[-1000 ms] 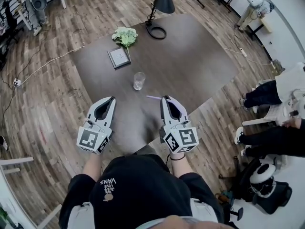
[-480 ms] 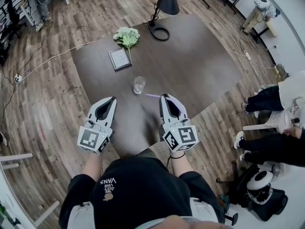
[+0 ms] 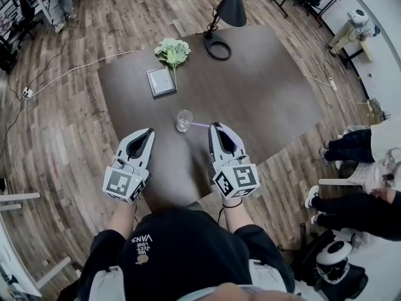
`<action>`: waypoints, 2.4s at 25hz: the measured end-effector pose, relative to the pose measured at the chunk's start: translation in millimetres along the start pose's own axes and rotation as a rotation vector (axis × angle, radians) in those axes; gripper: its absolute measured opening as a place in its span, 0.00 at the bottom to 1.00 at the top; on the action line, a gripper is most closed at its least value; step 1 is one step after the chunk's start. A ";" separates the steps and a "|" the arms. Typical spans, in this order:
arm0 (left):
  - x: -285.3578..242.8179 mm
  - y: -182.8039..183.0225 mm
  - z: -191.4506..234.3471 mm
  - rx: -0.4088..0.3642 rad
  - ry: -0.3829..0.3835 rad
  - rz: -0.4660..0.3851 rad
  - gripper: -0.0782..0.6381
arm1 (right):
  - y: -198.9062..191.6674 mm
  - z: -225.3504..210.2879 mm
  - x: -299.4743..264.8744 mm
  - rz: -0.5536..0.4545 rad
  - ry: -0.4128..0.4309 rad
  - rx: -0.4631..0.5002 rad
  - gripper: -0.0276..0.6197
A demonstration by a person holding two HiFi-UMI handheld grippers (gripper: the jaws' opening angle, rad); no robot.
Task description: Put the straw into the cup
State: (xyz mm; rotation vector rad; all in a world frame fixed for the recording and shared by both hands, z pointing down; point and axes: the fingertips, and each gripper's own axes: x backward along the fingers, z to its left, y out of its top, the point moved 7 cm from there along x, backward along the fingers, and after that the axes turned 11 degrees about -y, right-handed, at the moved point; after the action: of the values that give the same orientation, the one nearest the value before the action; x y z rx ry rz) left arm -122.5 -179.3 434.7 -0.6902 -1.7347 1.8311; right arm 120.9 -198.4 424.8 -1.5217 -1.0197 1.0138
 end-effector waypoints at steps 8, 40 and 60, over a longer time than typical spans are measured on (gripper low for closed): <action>-9.3 -2.1 18.3 0.006 0.025 0.013 0.12 | -1.0 -2.0 -30.6 0.007 0.024 0.002 0.10; -15.1 -20.3 45.9 0.055 0.061 0.025 0.12 | -55.2 7.7 -82.1 0.167 0.064 0.035 0.11; -20.3 -22.1 42.8 0.064 0.055 0.027 0.12 | -82.0 8.9 -95.3 0.234 0.068 0.073 0.11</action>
State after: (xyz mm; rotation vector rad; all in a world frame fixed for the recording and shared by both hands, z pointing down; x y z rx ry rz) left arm -136.0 -223.5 459.1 -0.7346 -1.6321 1.8590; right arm 75.4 -274.6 514.2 -1.6308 -0.7609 1.1400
